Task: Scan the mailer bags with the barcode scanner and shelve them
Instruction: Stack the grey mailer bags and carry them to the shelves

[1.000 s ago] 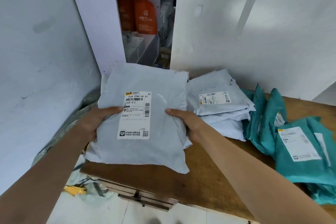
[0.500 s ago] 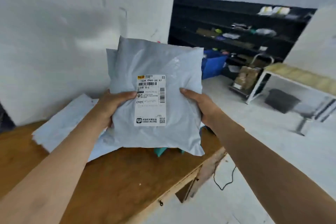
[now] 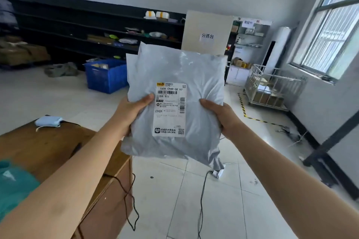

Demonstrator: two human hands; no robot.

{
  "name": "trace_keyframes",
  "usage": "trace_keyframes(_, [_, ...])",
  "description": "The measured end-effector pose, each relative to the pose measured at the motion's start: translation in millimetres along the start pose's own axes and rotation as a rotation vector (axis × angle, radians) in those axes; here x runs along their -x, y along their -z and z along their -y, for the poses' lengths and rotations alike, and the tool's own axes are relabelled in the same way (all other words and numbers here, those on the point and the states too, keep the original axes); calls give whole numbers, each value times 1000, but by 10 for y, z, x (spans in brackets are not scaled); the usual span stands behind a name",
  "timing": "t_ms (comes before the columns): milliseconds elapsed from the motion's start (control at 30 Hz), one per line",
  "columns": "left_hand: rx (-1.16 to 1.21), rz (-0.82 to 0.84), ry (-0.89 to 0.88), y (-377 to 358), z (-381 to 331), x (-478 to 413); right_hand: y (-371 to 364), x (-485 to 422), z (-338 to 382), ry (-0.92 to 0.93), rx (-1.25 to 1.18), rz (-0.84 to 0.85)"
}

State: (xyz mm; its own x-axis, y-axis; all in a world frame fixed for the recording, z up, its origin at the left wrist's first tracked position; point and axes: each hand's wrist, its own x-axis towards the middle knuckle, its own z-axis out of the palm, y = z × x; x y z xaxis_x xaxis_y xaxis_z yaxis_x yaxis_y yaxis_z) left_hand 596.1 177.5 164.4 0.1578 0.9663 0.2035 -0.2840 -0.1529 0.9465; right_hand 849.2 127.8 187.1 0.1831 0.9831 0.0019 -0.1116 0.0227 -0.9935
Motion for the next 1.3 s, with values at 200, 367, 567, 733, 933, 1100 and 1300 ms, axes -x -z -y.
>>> trace_keyframes(200, [-19, 11, 21, -434, 361, -1045, 511, -1037, -20, 8, -12, -30])
trace_keyframes(367, [-18, -43, 37, -472, 587, -2103, 551, -2165, -25, 4, -20, 3])
trace_keyframes(567, [-40, -78, -13, -350, 565, -3442, 368, -3617, 260, 30, -20, 29])
trace_keyframes(733, [-44, -190, -39, -161, 666, -4361, 175, -4809, 268, 31, -33, 120])
trace_keyframes(933, [-94, -448, -70, 184, 847, -5262, -351, -6406, 65, -26, -46, 394])
trace_keyframes(1100, [-133, -728, -133, 521, 772, -5831, -1122, -7438, 112, -92, -12, 642])
trace_keyframes(1300, [-194, -980, -181, 1071, 563, -6033, -2256, -8148, 37, -126, -53, 945])
